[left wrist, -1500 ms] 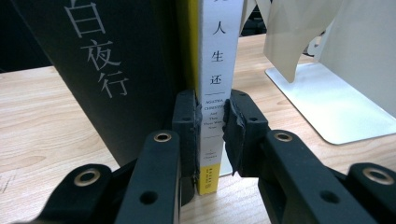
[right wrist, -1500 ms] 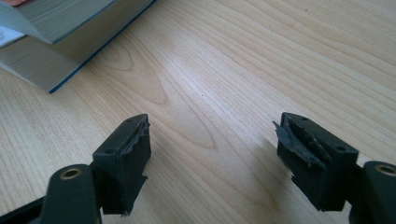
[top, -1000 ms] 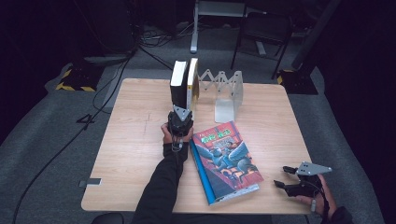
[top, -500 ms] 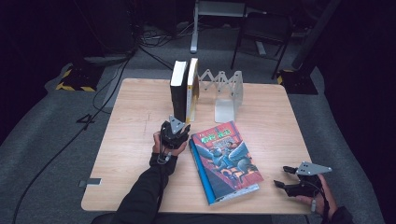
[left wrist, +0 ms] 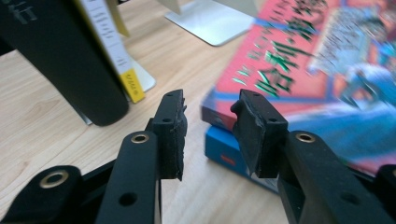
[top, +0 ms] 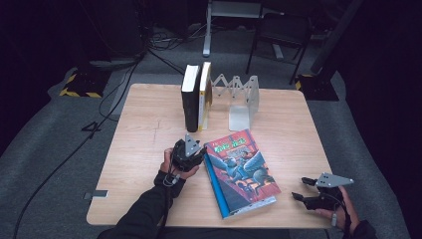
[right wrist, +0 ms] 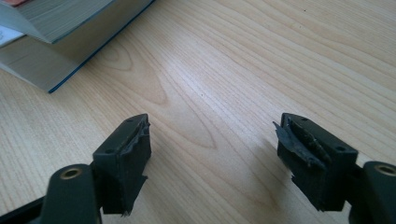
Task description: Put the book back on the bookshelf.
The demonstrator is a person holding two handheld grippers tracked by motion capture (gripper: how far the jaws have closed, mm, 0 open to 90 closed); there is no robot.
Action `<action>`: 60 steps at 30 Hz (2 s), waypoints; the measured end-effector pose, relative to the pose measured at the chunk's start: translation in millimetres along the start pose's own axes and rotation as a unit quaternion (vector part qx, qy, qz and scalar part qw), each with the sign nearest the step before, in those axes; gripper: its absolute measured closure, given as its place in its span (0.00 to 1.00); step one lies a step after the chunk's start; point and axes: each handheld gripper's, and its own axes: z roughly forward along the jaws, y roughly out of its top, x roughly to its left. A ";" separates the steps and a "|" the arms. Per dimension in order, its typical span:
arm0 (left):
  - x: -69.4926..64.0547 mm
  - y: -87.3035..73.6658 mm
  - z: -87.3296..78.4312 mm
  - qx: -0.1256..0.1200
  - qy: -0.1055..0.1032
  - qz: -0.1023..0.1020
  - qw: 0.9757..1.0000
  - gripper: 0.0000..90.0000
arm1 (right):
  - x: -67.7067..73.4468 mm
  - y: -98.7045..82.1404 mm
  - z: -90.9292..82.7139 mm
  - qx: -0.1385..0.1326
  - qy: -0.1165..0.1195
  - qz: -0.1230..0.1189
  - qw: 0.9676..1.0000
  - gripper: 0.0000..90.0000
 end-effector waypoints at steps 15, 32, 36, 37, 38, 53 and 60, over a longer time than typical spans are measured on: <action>-36.3 -25.1 -29.0 0.017 -0.097 0.074 0.992 0.63 | 11.0 40.6 -23.9 -0.049 0.033 -0.020 0.998 0.37; -57.2 -32.2 -41.1 0.031 -0.151 0.090 0.984 0.57 | 39.4 89.0 14.1 -0.030 0.080 -0.050 0.995 0.32; -56.6 -34.4 -41.0 0.037 -0.145 0.097 0.984 0.57 | 43.4 91.6 23.2 -0.022 0.094 -0.048 0.994 0.30; -55.0 -35.0 -40.7 0.038 -0.142 0.097 0.984 0.57 | 44.8 92.2 25.5 -0.019 0.094 -0.051 0.994 0.30; -53.9 -35.8 -40.4 0.038 -0.142 0.094 0.985 0.56 | 47.5 92.4 30.3 -0.008 0.098 -0.057 0.994 0.29; -42.9 -48.3 -35.2 0.082 -0.158 0.089 0.980 0.47 | 48.0 86.9 37.5 -0.005 0.122 -0.027 0.992 0.25; -32.5 -54.1 -33.7 0.097 -0.157 0.080 0.980 0.41 | 58.8 86.3 37.7 -0.002 0.130 -0.027 0.991 0.22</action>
